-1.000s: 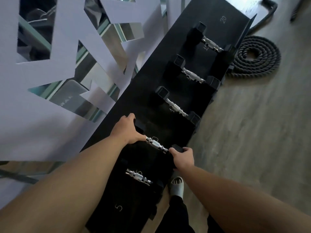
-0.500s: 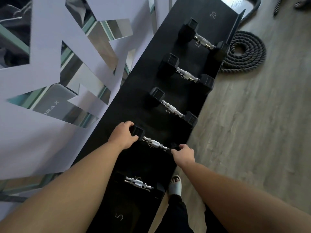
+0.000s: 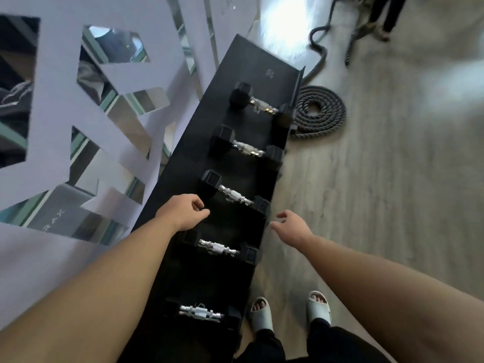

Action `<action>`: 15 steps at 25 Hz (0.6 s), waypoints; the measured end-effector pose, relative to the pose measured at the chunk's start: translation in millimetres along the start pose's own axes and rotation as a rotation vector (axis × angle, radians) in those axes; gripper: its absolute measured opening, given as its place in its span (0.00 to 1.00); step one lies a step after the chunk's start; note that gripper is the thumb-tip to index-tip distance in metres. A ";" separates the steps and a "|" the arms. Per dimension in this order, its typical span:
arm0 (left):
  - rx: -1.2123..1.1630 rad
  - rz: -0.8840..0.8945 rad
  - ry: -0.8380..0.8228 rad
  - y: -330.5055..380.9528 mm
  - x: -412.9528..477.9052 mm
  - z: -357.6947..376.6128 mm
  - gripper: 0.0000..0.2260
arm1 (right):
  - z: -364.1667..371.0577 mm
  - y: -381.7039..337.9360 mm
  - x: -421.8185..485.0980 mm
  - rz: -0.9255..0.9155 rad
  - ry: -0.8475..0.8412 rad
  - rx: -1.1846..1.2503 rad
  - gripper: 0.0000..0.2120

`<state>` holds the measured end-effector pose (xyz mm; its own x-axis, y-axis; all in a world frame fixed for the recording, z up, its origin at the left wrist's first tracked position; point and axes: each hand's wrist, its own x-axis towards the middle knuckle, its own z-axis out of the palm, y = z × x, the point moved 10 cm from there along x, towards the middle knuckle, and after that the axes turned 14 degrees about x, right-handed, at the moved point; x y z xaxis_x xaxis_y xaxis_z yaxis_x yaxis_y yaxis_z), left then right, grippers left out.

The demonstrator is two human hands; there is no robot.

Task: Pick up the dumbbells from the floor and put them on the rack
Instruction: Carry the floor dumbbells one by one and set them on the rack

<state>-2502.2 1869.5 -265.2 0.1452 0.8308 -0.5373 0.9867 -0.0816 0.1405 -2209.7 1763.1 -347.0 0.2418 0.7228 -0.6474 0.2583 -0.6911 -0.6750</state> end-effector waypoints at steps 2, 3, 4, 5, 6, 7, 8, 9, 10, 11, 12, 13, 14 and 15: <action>-0.037 0.083 0.014 47.9 8.3 -27.9 0.13 | -42.0 -18.3 -5.1 -0.046 0.035 0.041 0.24; -0.066 0.136 0.007 76.9 11.3 -39.7 0.14 | -67.3 -27.5 -8.9 -0.072 0.066 0.072 0.23; -0.095 0.191 -0.006 107.8 13.8 -49.7 0.15 | -96.8 -37.0 -14.2 -0.108 0.114 0.110 0.21; -0.121 0.250 -0.021 142.0 14.4 -59.8 0.16 | -130.0 -46.9 -22.8 -0.154 0.175 0.146 0.19; -0.148 0.307 -0.031 176.8 13.2 -68.5 0.17 | -164.0 -53.5 -33.6 -0.189 0.241 0.177 0.17; -0.162 0.371 -0.031 218.2 10.4 -77.6 0.17 | -203.9 -54.6 -47.5 -0.213 0.317 0.212 0.16; -0.169 0.428 -0.026 256.9 6.9 -85.8 0.16 | -241.5 -53.7 -61.2 -0.227 0.382 0.237 0.15; -0.165 0.480 -0.014 294.6 1.5 -95.0 0.16 | -278.9 -52.2 -74.8 -0.240 0.440 0.251 0.14; -0.154 0.536 0.004 334.0 -6.3 -105.1 0.15 | -317.3 -48.1 -89.7 -0.252 0.497 0.255 0.13; -0.130 0.593 0.027 372.3 -16.5 -114.8 0.14 | -353.7 -40.7 -104.4 -0.257 0.548 0.259 0.12; -0.094 0.658 0.042 416.1 -29.3 -122.8 0.14 | -393.0 -30.1 -122.5 -0.262 0.602 0.277 0.12; -0.057 0.714 0.050 456.3 -43.4 -129.5 0.14 | -428.4 -19.7 -139.6 -0.270 0.645 0.306 0.13; -0.033 0.771 0.061 496.0 -58.4 -136.3 0.15 | -462.6 -8.3 -156.9 -0.279 0.686 0.340 0.13; -0.020 0.829 0.070 536.0 -76.6 -142.2 0.17 | -495.0 3.7 -175.9 -0.292 0.725 0.366 0.12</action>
<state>-1994.8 1840.4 -30.5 0.8188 0.5379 -0.2006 0.5603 -0.6727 0.4833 -1788.3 1635.4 -60.5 0.7824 0.6094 -0.1283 0.1158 -0.3449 -0.9315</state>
